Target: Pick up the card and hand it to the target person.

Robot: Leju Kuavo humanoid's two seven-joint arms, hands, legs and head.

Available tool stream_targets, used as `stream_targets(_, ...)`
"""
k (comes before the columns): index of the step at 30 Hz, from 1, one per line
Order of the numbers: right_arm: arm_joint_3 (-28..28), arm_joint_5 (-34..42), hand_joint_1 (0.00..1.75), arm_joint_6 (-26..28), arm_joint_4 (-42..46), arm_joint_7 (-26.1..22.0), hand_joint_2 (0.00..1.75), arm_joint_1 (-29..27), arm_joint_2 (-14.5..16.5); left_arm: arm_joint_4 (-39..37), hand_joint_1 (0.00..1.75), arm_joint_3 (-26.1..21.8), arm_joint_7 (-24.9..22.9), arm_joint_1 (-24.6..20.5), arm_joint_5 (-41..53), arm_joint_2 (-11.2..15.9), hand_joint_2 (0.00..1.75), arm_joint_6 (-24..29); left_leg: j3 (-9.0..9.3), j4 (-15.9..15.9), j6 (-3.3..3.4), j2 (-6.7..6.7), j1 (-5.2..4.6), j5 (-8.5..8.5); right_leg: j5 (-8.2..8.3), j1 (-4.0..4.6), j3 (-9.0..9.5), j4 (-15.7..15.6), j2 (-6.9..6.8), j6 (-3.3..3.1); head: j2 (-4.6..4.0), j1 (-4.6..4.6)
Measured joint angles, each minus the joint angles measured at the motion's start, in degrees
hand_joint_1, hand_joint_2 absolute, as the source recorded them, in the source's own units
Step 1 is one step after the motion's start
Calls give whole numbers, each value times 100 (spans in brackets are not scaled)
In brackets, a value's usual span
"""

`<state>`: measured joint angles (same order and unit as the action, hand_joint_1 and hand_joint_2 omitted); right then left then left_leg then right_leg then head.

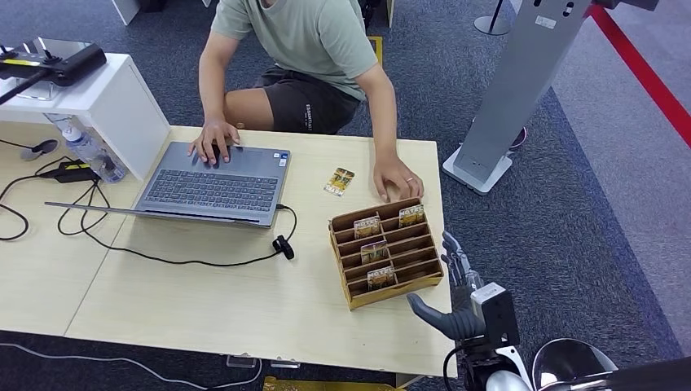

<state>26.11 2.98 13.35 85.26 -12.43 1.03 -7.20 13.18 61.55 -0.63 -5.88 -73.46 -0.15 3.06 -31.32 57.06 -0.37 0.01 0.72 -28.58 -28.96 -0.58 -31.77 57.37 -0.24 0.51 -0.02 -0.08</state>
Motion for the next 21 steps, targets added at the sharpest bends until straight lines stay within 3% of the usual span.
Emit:
stream_targets(8, -13, 184, 0, -409, -123, -85, 175, 15, 19, 0, 0, 0, 0, -2, 0, -18, 0, -2, 0, 0, 0, 0, 0, 0, 0, 0, 0, 0, 0, 0, 0, 2)
stream_targets(21, -9, 166, 0, -477, -197, -69, 175, 58, 26, 0, 0, 0, 4, -3, -9, -27, 0, 0, 0, 0, 0, 0, 0, 0, 0, 0, 1, 0, 0, 0, 0, 0)
